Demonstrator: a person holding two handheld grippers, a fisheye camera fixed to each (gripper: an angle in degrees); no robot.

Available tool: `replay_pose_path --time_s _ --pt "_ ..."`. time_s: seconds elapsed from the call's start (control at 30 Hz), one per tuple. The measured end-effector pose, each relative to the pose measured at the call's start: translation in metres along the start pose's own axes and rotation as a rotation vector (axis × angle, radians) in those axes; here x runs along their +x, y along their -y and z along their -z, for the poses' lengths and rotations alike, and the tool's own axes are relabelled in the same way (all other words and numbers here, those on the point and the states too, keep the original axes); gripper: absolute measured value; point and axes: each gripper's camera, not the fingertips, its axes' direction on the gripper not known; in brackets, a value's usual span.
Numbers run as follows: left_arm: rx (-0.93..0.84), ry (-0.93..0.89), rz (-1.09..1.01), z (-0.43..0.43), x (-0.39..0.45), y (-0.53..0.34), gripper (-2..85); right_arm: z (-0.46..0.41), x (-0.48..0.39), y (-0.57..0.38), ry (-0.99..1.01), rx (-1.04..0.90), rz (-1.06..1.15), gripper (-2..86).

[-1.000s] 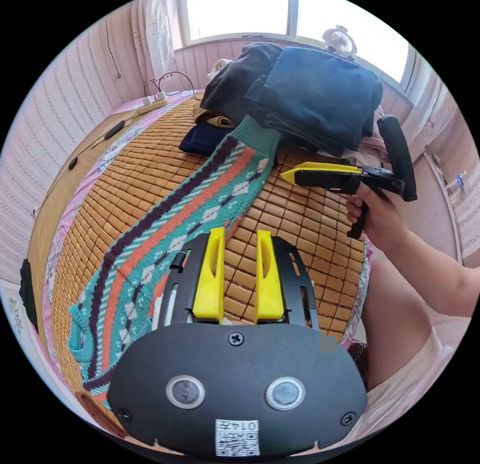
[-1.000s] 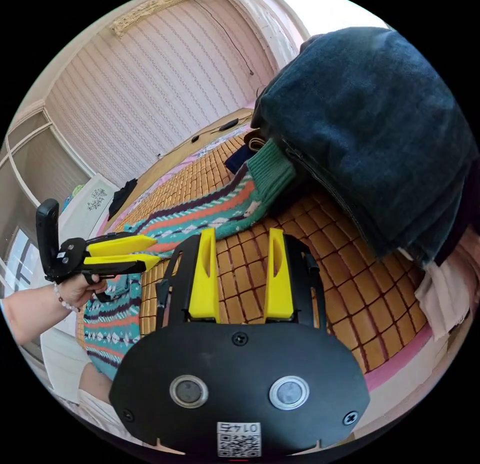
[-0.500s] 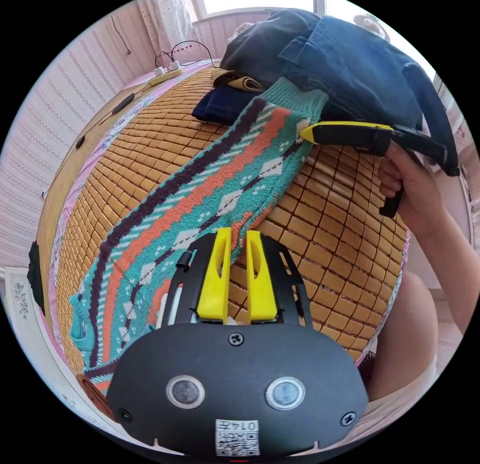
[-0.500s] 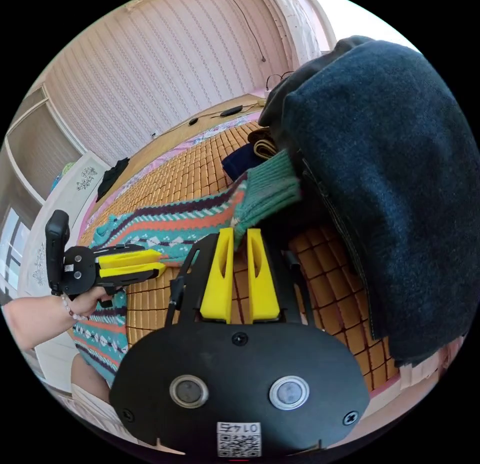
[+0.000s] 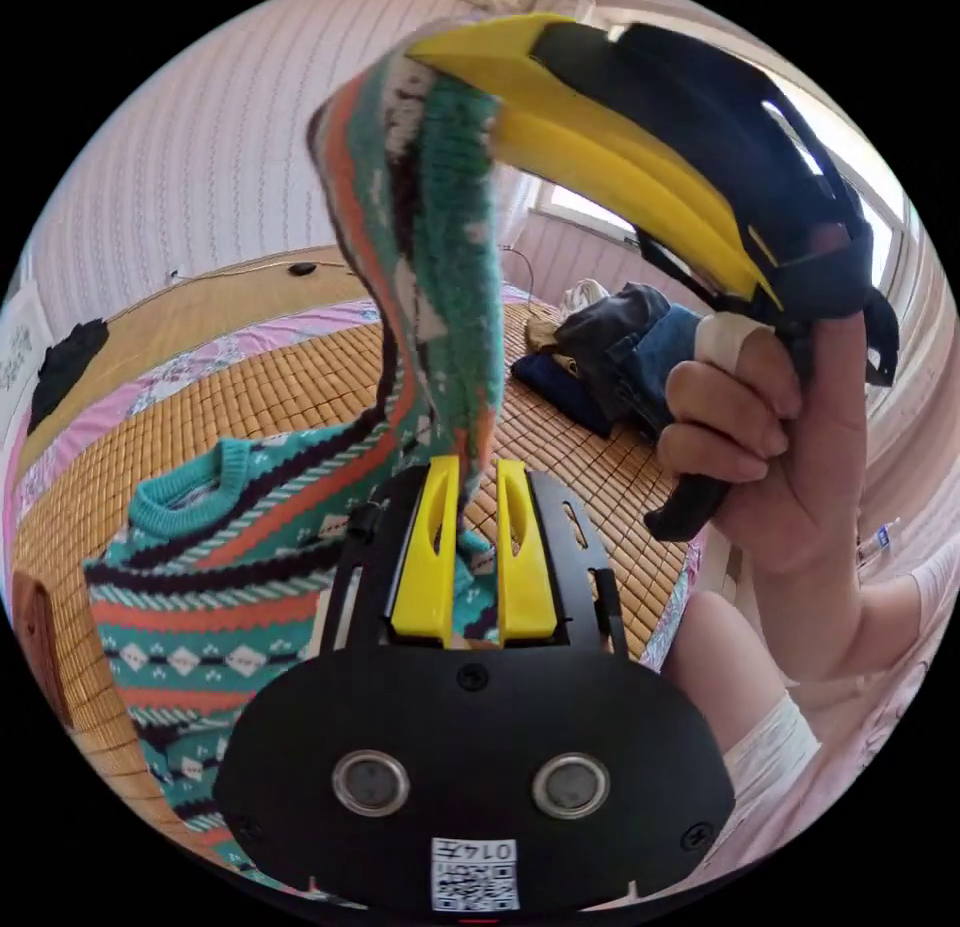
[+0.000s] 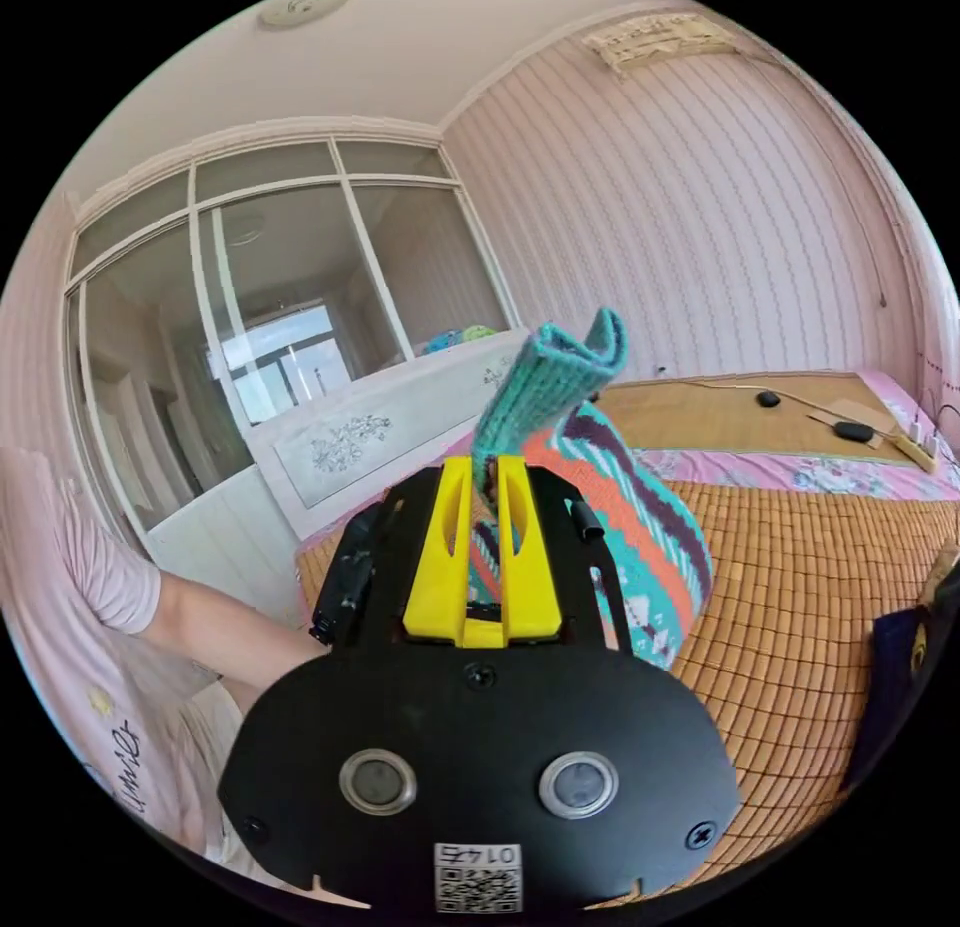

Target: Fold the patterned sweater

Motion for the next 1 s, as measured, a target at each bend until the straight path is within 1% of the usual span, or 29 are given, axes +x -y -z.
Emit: replay_pose_path --time_s 0.03,0.07,0.1,0.17,0.2,0.23,0.27,0.3,0.33,0.4,0.47,0.6,0.67,0.7,0.73,0.8,0.9,0.97,1.0 --pt "-0.04 -0.009 0.062 0.023 -0.022 -0.023 6.4 -0.039 -0.015 -0.005 0.058 -0.075 0.019 6.5" --pt "-0.065 -0.009 0.075 0.033 -0.032 -0.035 6.4 -0.073 -0.026 -0.018 0.074 -0.159 0.035 7.6" --pt "-0.116 0.019 0.115 0.056 -0.049 -0.06 6.1 -0.086 -0.029 -0.028 0.073 -0.198 0.028 7.7" --pt "-0.158 0.084 0.171 0.088 -0.068 -0.098 5.4 -0.113 -0.03 -0.076 0.058 -0.322 -0.049 7.4" --pt "-0.199 0.117 0.205 0.106 -0.078 -0.12 5.2 -0.113 -0.029 -0.089 0.061 -0.34 -0.07 7.2" --pt "-0.234 0.139 0.243 0.122 -0.086 -0.138 5.1 -0.105 -0.028 -0.115 0.087 -0.352 -0.115 5.2" --pt "-0.244 0.146 0.266 0.129 -0.09 -0.147 5.1 -0.094 -0.026 -0.14 0.146 -0.374 -0.154 3.5" --pt "-0.247 0.154 0.314 0.143 -0.098 -0.161 5.1 -0.088 -0.026 -0.152 0.191 -0.385 -0.159 2.7" --pt "-0.225 0.15 0.355 0.155 -0.105 -0.172 5.1 -0.077 -0.021 -0.174 0.269 -0.411 -0.212 1.7" --pt "-0.194 0.149 0.407 0.168 -0.117 -0.184 5.2 -0.057 -0.011 -0.199 0.294 -0.437 -0.322 0.9" --pt "-0.158 0.149 0.449 0.179 -0.129 -0.19 5.3 -0.029 -0.001 -0.215 0.228 -0.381 -0.437 0.8" --pt "-0.078 0.136 0.481 0.199 -0.162 -0.186 6.3 -0.016 0.006 -0.215 0.111 -0.386 -0.456 3.0" --pt "-0.072 0.152 0.486 0.208 -0.179 -0.18 6.5 -0.025 0.018 -0.203 0.028 -0.422 -0.469 9.6" --pt "-0.057 0.144 0.476 0.215 -0.19 -0.174 6.7 -0.028 0.022 -0.199 0.008 -0.432 -0.468 11.0" --pt "-0.041 0.123 0.44 0.223 -0.201 -0.165 7.1 -0.034 0.032 -0.188 -0.027 -0.44 -0.461 13.7" --pt "-0.032 0.132 0.386 0.234 -0.217 -0.149 7.8 -0.043 0.047 -0.166 -0.03 -0.41 -0.432 15.6" --pt "-0.054 0.225 0.326 0.249 -0.251 -0.118 8.4 -0.064 0.075 -0.123 -0.116 -0.355 -0.362 16.2" --pt "-0.049 0.255 0.342 0.253 -0.279 -0.1 8.6 -0.096 0.1 -0.088 -0.213 -0.381 -0.305 16.3" --pt "-0.039 0.246 0.391 0.254 -0.301 -0.09 9.0 -0.105 0.106 -0.08 -0.231 -0.394 -0.296 16.3"
